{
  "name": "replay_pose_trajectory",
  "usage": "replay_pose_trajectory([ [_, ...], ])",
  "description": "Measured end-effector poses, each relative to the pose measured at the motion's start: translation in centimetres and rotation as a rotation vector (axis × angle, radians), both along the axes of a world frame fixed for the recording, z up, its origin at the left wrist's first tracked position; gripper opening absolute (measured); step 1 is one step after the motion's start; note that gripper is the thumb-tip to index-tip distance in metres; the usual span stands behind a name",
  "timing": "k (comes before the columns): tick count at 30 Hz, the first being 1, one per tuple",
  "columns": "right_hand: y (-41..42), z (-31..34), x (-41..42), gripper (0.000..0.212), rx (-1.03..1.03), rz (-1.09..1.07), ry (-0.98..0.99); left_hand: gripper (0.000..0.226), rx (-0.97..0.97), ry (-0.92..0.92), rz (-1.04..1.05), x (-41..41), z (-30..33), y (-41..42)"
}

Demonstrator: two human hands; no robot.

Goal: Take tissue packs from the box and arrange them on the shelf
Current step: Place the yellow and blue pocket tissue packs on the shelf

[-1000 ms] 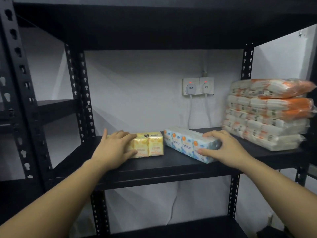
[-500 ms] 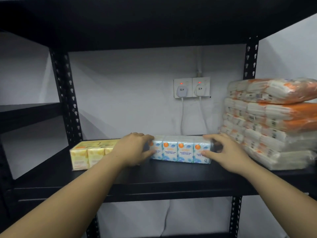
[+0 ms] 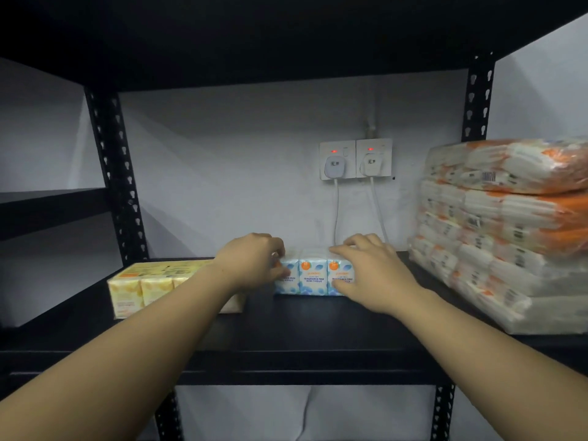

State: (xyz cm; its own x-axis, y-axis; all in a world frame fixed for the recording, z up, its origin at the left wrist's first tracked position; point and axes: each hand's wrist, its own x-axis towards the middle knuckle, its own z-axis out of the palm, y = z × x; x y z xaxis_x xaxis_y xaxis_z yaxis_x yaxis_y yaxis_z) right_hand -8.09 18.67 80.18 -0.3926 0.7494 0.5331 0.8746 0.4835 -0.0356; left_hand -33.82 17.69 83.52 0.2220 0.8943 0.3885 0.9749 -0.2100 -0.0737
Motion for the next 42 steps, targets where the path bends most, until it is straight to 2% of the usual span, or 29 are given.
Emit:
replay_pose_trajectory([
  [3,0.8,0.1,-2.6,0.075,-0.028,0.059,-0.037,0.058,-0.043,-0.04,-0.024,-1.7,0.4,-1.1],
  [6,1.9,0.3,-3.9,0.085,-0.048,0.036,-0.111,0.081,-0.159,0.016,0.019,-5.0,1.0,-2.6],
  [9,3.4,0.2,-4.0,0.08,-0.042,0.024,-0.178,0.091,-0.263,0.033,0.028,-7.7,0.8,-3.5],
  [16,8.0,0.2,-2.6,0.078,-0.078,0.062,-0.172,0.087,-0.126,0.065,-0.004,-8.6,-1.7,-2.7],
  [27,13.2,0.6,-3.2,0.075,-0.106,-0.003,-0.181,0.093,-0.125,0.064,-0.008,-8.5,-1.8,-2.4],
  [34,13.0,1.0,-3.6,0.075,-0.183,-0.027,-0.165,0.091,-0.111,0.041,-0.033,-8.7,-1.8,-2.5],
  [38,11.5,0.8,-4.5,0.087,-0.174,-0.059,-0.169,0.098,-0.115,-0.023,-0.06,-9.1,-1.5,-2.9],
  [40,9.8,1.1,-6.0,0.089,-0.113,-0.016,-0.127,0.095,-0.156,-0.045,-0.081,-9.9,-0.9,-3.2],
  [42,7.8,1.5,-8.2,0.082,-0.098,0.091,-0.036,0.09,-0.199,-0.054,-0.071,-11.5,-0.2,-3.6],
])
